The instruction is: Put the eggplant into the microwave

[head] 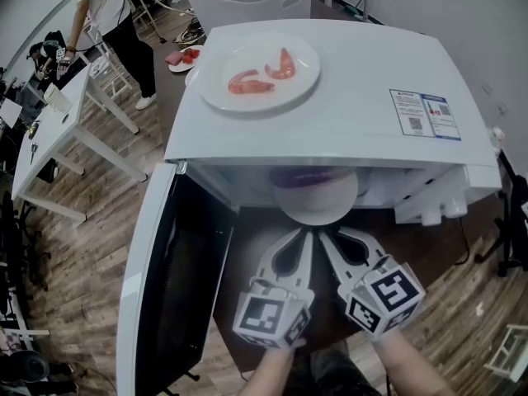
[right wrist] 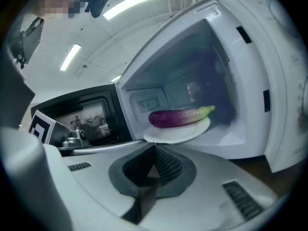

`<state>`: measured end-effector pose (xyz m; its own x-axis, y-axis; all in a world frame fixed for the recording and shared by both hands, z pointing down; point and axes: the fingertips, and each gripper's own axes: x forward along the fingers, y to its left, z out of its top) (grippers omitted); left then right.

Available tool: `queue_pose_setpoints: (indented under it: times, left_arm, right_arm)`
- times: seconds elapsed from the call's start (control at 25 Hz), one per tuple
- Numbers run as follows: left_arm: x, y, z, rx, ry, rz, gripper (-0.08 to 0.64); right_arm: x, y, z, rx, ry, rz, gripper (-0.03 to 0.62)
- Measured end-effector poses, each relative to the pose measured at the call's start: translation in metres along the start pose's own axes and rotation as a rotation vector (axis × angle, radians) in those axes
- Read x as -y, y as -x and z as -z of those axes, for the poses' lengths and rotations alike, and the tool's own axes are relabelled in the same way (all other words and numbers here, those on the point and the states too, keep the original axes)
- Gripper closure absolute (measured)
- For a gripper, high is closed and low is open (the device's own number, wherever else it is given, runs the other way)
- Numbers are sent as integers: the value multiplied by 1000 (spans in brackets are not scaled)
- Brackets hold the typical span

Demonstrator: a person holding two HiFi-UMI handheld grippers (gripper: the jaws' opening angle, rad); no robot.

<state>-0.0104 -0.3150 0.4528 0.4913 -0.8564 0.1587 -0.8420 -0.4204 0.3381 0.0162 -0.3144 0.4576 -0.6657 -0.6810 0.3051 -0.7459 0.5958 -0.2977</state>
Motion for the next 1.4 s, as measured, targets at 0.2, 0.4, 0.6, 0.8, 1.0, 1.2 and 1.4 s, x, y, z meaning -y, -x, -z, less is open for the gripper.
queue_pose_setpoints:
  times: [0.2,0.4,0.6,0.8,1.0,1.2,1.4]
  left_arm:
    - [-3,-5,-1,-2,-5,2,560]
    - [-5,-8,-4,-9,1,2,558]
    - [-4,-11,-5,-11,-46,-16,558]
    - [-10,-12,-7,7,-71,-43,560]
    - [-13,-14,-10,19,-81,-58,558]
    - [-18,-18,-14,26,-83,-64,558]
    - [-21,-22,-14,27,-89,-67,558]
  right_arm:
    - [4,-3,-2,1,-4,12,589]
    - [6,-7,-4,2,0,24,588]
    - [11,-10,-6,21,25,73,588]
    - [16,-13,-8,41,18,106,588]
    - [20,-16,-10,57,-1,127,588]
    - [23,-20,-13,62,-12,131,588]
    - [27,-22,-14,67,-24,144,588]
